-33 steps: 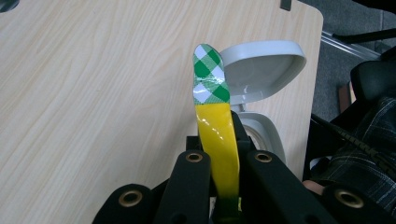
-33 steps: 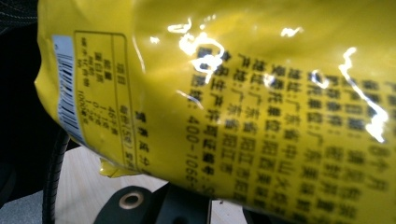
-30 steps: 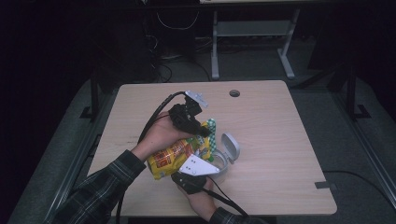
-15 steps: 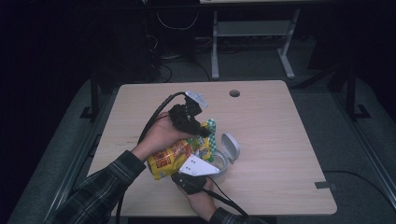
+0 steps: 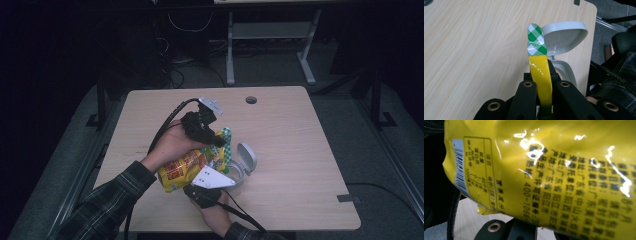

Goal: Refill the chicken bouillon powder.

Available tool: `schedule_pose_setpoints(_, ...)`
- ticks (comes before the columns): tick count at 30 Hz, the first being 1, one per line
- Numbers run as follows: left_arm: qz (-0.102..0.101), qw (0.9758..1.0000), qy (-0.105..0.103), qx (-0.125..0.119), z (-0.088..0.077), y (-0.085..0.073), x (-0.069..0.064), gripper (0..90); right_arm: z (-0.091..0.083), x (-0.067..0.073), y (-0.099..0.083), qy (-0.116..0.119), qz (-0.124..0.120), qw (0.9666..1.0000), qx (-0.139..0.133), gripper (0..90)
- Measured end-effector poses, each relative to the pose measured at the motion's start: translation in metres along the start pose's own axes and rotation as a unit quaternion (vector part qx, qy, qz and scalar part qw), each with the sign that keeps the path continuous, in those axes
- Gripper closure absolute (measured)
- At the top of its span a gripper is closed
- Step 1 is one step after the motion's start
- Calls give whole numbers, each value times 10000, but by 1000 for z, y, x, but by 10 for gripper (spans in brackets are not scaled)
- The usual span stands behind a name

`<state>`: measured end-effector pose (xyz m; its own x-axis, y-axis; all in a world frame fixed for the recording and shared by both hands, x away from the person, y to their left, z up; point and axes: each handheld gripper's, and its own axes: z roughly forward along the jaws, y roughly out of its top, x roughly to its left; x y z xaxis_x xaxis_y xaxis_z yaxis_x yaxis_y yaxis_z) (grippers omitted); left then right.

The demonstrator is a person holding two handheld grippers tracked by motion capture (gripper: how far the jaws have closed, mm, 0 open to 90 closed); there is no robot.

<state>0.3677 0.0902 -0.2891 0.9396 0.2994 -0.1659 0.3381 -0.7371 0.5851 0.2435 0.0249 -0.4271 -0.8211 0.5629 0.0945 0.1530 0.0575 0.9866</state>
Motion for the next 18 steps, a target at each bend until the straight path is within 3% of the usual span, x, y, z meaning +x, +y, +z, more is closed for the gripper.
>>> schedule_pose_setpoints(18,-4,10000,15,40,1,2,0,899,-1,0,1,9,31,10000,-10,897)
